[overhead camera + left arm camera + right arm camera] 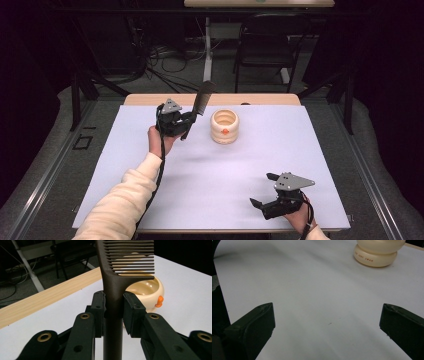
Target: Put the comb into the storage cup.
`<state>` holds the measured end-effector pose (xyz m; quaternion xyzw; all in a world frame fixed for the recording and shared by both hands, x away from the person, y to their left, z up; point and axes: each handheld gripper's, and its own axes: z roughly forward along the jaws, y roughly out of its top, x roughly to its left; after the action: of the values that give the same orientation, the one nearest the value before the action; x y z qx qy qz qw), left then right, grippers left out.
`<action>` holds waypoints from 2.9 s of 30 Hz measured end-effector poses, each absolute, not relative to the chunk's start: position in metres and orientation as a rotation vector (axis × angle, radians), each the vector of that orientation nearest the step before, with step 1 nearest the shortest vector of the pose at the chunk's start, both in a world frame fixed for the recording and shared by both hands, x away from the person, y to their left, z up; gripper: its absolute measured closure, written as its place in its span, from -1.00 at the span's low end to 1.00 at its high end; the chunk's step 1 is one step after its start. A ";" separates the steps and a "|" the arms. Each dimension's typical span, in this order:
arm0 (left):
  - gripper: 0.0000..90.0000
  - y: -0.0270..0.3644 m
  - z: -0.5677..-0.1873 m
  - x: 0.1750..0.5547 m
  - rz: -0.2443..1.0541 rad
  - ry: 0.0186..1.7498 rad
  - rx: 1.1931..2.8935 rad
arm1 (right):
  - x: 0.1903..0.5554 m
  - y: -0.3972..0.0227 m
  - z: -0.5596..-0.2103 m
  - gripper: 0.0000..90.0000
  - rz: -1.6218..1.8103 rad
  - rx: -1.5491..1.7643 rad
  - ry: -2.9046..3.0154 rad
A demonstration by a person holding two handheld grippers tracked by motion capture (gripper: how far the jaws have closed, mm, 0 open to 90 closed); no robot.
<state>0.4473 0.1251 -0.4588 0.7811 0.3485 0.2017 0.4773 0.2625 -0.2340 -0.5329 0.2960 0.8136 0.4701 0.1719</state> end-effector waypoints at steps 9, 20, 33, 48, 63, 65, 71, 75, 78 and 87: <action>0.60 0.120 -0.458 0.451 0.493 0.850 1.898 | 0.263 -0.234 -0.533 -1.00 1.332 0.840 2.311; 0.60 0.113 -0.457 0.456 0.502 0.846 1.892 | 0.263 -0.235 -0.533 -1.00 1.330 0.840 2.311; 0.60 0.108 -0.457 0.460 0.505 0.853 1.873 | 0.263 -0.235 -0.533 -1.00 1.329 0.842 2.312; 0.60 0.100 -0.457 0.464 0.513 0.847 1.855 | 0.263 -0.235 -0.533 -1.00 1.331 0.843 2.310; 0.60 0.093 -0.456 0.469 0.518 0.846 1.837 | 0.263 -0.235 -0.533 -1.00 1.332 0.845 2.310; 0.60 0.092 -0.456 0.470 0.519 0.847 1.830 | 0.263 -0.235 -0.533 -1.00 1.332 0.845 2.311; 0.60 0.089 -0.455 0.471 0.520 0.843 1.824 | 0.263 -0.235 -0.533 -1.00 1.332 0.846 2.311; 0.60 0.086 -0.454 0.474 0.522 0.840 1.818 | 0.263 -0.235 -0.533 -1.00 1.346 0.842 2.304; 0.60 0.085 -0.453 0.474 0.525 0.839 1.819 | 0.262 -0.236 -0.533 -1.00 1.348 0.840 2.303; 0.60 0.078 -0.451 0.476 0.534 0.818 1.816 | 0.262 -0.236 -0.532 -1.00 1.356 0.840 2.304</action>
<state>0.4761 0.0777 -0.4506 0.7555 0.3403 0.2223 0.5138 0.2618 -0.2357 -0.5323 0.2956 0.8103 0.4769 0.1689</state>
